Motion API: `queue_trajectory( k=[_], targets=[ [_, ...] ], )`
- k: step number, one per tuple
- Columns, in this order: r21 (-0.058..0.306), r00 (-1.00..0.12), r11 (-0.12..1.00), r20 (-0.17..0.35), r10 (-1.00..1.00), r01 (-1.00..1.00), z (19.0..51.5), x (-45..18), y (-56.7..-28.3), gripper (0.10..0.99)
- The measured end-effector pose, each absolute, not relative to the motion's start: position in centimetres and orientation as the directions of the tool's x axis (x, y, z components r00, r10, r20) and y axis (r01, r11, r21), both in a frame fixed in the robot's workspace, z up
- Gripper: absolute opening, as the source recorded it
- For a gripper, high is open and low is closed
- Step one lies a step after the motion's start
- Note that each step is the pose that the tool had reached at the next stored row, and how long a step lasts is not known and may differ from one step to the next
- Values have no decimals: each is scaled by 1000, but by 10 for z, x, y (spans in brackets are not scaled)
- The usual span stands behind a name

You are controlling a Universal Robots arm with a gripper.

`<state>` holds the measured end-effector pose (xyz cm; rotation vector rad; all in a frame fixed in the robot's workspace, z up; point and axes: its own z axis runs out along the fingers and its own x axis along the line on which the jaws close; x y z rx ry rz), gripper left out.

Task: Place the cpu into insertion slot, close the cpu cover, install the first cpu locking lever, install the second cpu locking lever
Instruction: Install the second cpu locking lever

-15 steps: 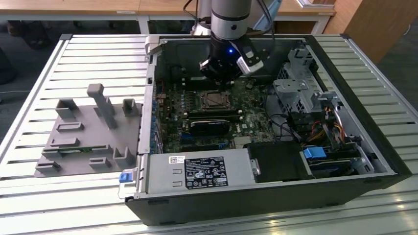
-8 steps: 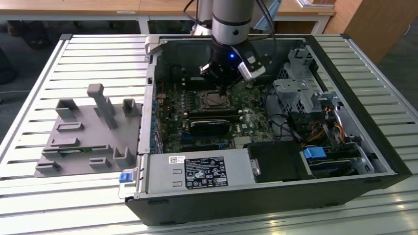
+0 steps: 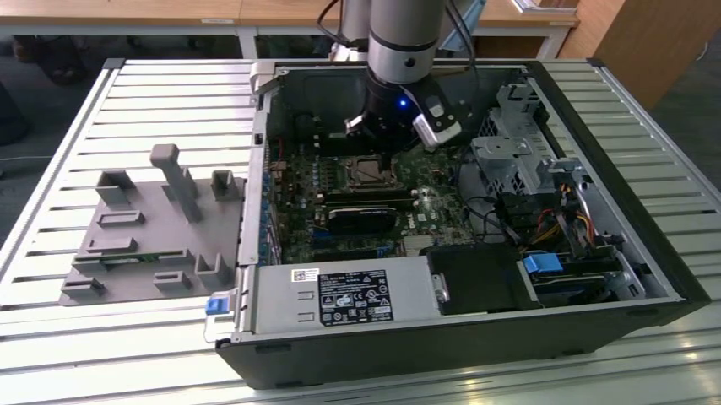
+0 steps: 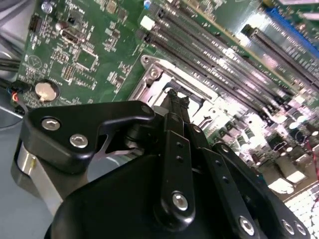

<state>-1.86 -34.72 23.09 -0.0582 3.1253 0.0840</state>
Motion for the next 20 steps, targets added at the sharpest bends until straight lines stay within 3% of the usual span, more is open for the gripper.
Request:
queue_trajectory(
  k=[20],
  targets=[
    [55, -999, 998, -15, -37, -38, 231, -31, -366, 106]
  ],
)
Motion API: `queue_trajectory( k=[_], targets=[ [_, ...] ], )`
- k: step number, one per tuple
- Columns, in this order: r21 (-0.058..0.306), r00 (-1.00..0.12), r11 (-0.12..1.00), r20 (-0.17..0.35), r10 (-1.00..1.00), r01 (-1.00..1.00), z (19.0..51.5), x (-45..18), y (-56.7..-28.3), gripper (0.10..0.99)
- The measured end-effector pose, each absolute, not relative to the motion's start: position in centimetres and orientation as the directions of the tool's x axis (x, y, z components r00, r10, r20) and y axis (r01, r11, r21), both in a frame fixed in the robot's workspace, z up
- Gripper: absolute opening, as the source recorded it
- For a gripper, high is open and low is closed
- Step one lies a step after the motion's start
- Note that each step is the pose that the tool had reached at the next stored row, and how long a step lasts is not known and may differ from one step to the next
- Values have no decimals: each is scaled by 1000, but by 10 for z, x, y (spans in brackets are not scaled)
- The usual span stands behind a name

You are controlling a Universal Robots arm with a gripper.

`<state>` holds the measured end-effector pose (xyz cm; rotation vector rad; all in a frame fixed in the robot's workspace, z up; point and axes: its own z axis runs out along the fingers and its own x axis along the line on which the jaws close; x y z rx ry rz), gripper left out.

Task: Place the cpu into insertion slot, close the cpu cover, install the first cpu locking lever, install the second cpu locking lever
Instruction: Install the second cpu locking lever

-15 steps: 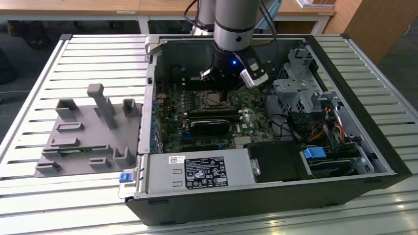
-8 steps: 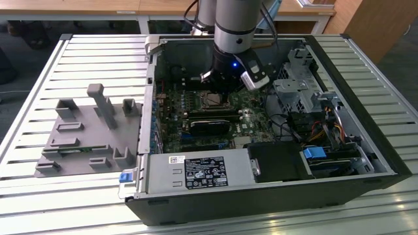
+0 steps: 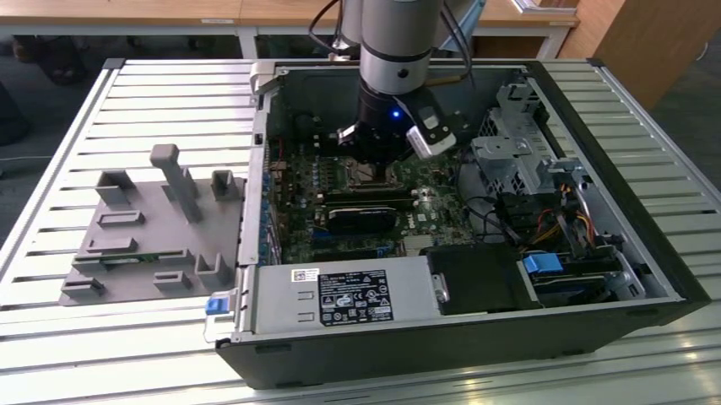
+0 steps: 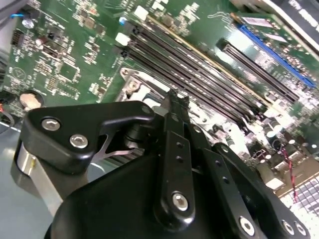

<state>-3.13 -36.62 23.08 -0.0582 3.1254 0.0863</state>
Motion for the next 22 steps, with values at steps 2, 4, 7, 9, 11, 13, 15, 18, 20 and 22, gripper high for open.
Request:
queue_trajectory(
  k=[2, 4, 7, 9, 11, 13, 15, 18, 20, 22],
  targets=[
    [55, -999, 998, -16, -37, -38, 231, -37, -366, 106],
    [57, -999, 998, -16, -37, -38, 231, -42, -366, 106],
    [93, -999, 995, -17, -36, -38, 231, -43, -367, 106],
    [108, -999, 993, -18, -36, -38, 230, -43, -368, 106],
    [109, -999, 993, -18, -36, -38, 229, -44, -371, 106],
    [109, -999, 993, -18, -36, -38, 229, -45, -374, 106],
    [109, -999, 993, -18, -36, -37, 229, -46, -376, 106],
    [110, -999, 993, -18, -36, -38, 228, -49, -378, 106],
    [110, -999, 993, -17, -36, -38, 225, -51, -378, 106],
    [110, -999, 993, -17, -36, -37, 222, -52, -378, 106]
  ],
)
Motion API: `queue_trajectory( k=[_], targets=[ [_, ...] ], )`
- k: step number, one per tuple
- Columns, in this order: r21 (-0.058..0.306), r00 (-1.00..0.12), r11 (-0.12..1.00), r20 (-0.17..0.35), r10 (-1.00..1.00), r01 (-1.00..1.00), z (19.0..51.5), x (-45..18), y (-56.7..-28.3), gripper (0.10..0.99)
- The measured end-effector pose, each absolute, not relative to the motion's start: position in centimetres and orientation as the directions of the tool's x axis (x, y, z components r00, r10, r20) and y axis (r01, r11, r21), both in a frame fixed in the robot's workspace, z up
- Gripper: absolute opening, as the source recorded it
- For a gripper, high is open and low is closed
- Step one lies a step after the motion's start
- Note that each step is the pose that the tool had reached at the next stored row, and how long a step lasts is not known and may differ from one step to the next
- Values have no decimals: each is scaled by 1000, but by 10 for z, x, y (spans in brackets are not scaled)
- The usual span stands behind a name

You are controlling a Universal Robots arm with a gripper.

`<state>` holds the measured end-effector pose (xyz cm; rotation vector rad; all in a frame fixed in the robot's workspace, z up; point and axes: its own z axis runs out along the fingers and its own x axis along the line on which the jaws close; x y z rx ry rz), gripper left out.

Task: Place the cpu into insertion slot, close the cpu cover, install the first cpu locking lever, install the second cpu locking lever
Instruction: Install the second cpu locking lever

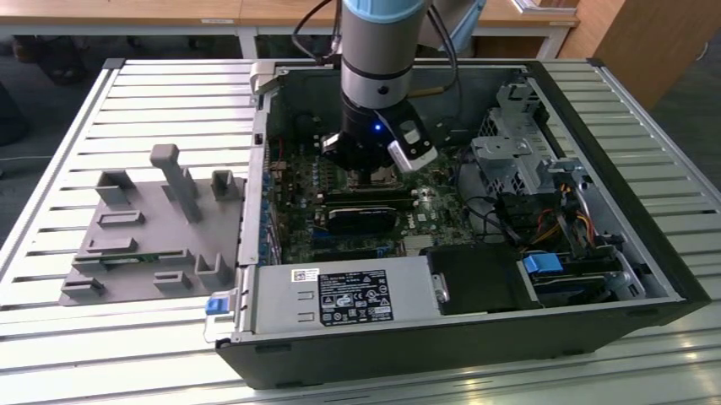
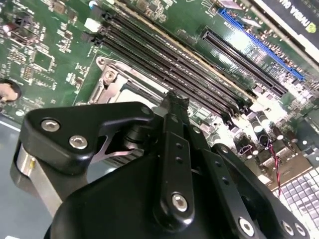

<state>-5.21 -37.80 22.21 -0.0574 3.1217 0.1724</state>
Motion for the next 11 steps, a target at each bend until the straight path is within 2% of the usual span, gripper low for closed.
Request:
queue_trajectory(
  k=[5, 11],
  targets=[
    [110, -999, 993, -16, -36, -37, 215, -53, -378, 106],
    [131, -999, 991, -17, -35, -37, 213, -56, -384, 106]
  ],
)
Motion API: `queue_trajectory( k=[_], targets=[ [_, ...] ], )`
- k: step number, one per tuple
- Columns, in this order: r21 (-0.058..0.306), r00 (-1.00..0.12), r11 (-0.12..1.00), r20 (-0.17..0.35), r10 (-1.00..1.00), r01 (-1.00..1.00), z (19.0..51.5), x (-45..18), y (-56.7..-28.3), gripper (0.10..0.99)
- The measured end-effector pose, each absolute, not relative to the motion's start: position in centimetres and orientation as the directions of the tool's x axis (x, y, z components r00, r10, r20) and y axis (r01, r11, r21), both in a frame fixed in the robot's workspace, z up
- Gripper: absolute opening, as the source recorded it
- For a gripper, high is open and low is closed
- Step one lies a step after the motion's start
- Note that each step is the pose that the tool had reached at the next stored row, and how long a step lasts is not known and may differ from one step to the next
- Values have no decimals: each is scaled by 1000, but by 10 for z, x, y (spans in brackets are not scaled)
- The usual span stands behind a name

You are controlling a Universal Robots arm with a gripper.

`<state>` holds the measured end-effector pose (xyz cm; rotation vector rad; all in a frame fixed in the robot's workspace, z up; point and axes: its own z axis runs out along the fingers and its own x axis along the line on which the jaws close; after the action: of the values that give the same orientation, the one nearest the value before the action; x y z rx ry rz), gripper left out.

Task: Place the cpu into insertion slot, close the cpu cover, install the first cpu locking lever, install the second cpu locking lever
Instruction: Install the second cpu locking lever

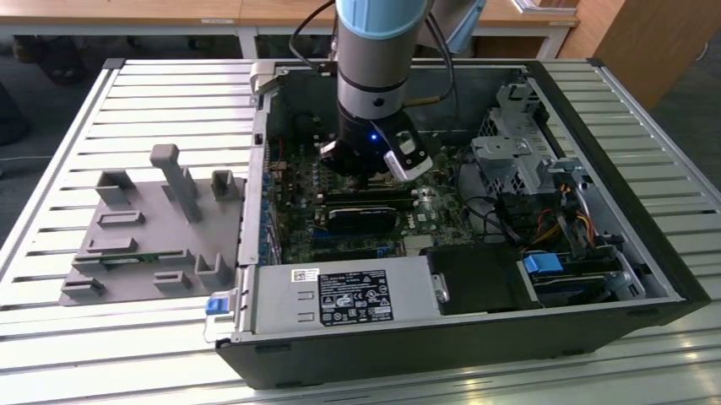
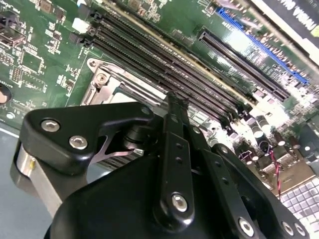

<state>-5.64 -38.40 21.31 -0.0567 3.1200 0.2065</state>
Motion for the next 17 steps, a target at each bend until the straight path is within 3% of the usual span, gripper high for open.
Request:
queue_trajectory(
  k=[17],
  targets=[
    [176, -999, 984, -18, -34, -37, 202, -68, -388, 106]
  ],
)
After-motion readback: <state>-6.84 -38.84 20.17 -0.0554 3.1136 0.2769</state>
